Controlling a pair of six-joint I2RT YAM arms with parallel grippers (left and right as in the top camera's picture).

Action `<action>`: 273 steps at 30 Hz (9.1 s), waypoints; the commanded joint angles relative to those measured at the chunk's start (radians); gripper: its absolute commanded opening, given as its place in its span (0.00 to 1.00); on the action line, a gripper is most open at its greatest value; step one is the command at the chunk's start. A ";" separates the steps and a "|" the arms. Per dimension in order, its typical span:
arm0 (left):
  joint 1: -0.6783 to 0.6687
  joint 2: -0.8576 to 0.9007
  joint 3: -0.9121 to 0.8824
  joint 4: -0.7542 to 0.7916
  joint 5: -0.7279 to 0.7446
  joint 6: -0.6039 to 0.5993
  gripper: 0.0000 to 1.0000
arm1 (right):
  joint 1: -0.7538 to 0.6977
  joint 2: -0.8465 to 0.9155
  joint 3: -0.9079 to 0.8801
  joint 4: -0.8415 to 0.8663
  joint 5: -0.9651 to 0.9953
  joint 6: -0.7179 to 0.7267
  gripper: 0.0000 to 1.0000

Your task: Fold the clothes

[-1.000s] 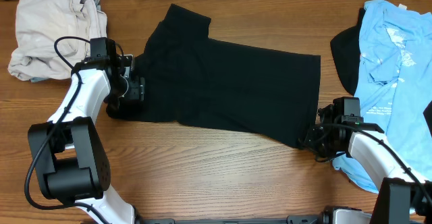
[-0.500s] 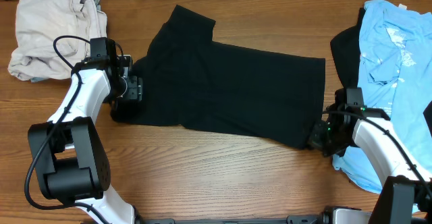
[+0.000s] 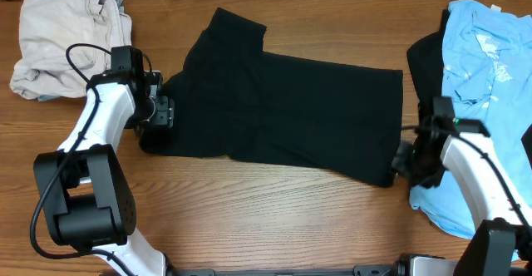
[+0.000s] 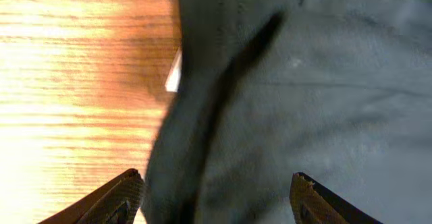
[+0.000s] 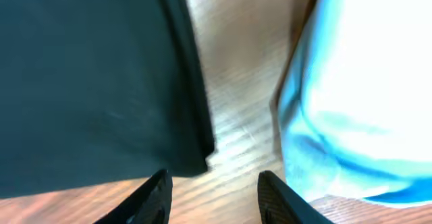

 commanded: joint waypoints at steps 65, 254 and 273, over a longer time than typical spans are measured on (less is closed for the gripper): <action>-0.209 0.266 0.127 -0.135 -0.132 -0.097 0.85 | 0.149 0.341 0.044 0.154 -0.088 0.035 0.61; -0.192 0.691 1.761 -0.871 0.095 0.010 0.04 | 0.058 0.324 0.617 -0.072 -0.204 -0.204 0.04; -0.188 0.410 1.001 -0.872 0.078 0.094 0.04 | 0.054 0.273 0.491 -0.106 -0.195 -0.211 0.04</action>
